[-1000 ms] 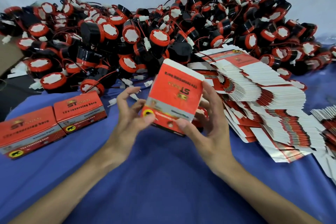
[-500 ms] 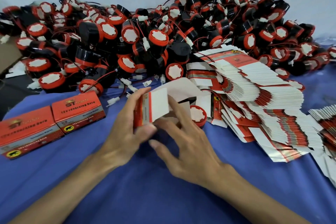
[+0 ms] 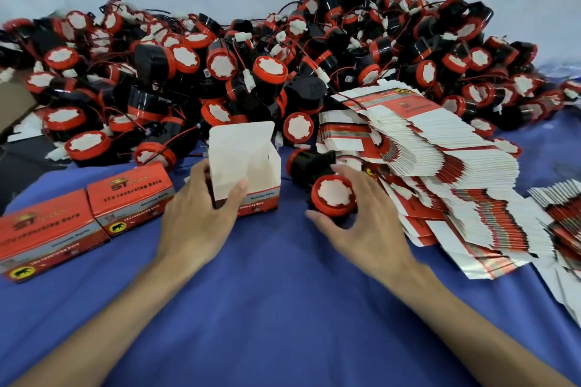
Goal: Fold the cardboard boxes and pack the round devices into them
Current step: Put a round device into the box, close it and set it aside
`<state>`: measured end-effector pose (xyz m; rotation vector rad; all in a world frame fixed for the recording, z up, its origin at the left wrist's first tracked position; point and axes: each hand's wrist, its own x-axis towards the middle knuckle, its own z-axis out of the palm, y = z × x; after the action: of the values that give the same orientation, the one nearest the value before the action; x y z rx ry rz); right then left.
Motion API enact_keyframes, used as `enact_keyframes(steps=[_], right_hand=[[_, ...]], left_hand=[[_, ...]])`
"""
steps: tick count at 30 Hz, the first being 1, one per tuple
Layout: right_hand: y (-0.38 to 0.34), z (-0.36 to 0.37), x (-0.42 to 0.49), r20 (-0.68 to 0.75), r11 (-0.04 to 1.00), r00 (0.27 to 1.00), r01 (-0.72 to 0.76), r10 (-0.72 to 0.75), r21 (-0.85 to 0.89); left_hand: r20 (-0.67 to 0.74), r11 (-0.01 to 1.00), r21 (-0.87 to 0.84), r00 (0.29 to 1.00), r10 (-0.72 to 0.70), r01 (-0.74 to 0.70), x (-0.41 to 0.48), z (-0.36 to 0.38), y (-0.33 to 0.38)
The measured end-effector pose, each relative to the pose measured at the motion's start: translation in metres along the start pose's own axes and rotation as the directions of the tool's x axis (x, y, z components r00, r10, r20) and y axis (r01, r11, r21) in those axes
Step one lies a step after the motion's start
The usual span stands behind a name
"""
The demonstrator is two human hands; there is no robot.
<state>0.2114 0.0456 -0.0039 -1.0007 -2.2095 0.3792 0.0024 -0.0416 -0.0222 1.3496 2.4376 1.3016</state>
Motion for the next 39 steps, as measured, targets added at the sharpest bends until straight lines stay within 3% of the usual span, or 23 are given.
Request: enact_keyframes(steps=[3, 6, 7, 9, 11, 14, 17, 19, 21, 25, 30, 34, 39], right_hand=[[-0.017, -0.010, 0.000, -0.341, 0.976, 0.934, 0.166, -0.109, 0.141], [-0.028, -0.019, -0.008, -0.465, 0.924, 0.856, 0.340, -0.227, 0.176], [-0.030, -0.020, -0.011, -0.469, 0.916, 0.848, 0.361, -0.245, 0.175], [-0.035, -0.017, -0.017, -0.463, 0.921, 0.854, 0.350, -0.239, 0.171], [-0.038, -0.010, -0.022, -0.460, 0.937, 0.869, 0.295, -0.182, 0.187], [-0.041, 0.000, -0.027, -0.377, 0.921, 0.912, 0.278, -0.162, 0.275], [-0.032, 0.005, -0.038, -0.126, 0.840, 0.925, 0.378, -0.358, 0.390], [-0.028, 0.001, -0.038, 0.033, 0.795, 0.889, 0.391, -0.457, 0.465], [-0.025, -0.004, -0.032, 0.100, 0.790, 0.867, 0.390, -0.488, 0.473], [-0.026, -0.004, -0.028, 0.020, 0.833, 0.897, 0.402, -0.441, 0.379], [-0.022, -0.003, -0.028, 0.022, 0.902, 0.946, 0.302, -0.324, 0.308], [-0.020, -0.001, -0.025, 0.103, 0.891, 0.959, 0.202, -0.264, 0.407], [-0.022, -0.001, -0.027, 0.173, 0.909, 0.966, 0.110, -0.193, 0.403]], left_hand=[[0.018, 0.997, 0.077, 1.000, 0.017, -0.019, -0.002, 0.002, -0.003], [-0.010, 0.998, -0.027, 0.999, 0.054, -0.054, -0.006, -0.001, 0.004], [-0.105, 0.981, -0.125, 0.985, 0.136, -0.148, -0.008, -0.005, 0.011], [-0.286, 0.877, -0.212, 0.886, 0.366, -0.431, -0.016, -0.015, 0.025], [-0.235, 0.769, -0.334, 0.838, 0.492, -0.545, -0.032, -0.016, 0.038], [0.175, 0.736, -0.615, 0.861, 0.477, -0.283, -0.059, -0.008, 0.060], [0.353, 0.659, -0.752, 0.833, 0.425, -0.017, -0.069, 0.000, 0.062], [0.360, 0.635, -0.772, 0.843, 0.399, 0.029, -0.066, 0.001, 0.058], [0.316, 0.630, -0.776, 0.882, 0.350, 0.028, -0.065, 0.003, 0.055], [0.213, 0.662, -0.750, 0.943, 0.256, -0.010, -0.066, 0.007, 0.056], [0.183, 0.703, -0.703, 0.927, 0.326, -0.108, -0.056, -0.003, 0.056], [0.186, 0.753, -0.635, 0.911, 0.368, -0.175, -0.045, -0.011, 0.052], [0.283, 0.666, -0.745, 0.882, 0.377, -0.045, -0.044, -0.011, 0.048]])
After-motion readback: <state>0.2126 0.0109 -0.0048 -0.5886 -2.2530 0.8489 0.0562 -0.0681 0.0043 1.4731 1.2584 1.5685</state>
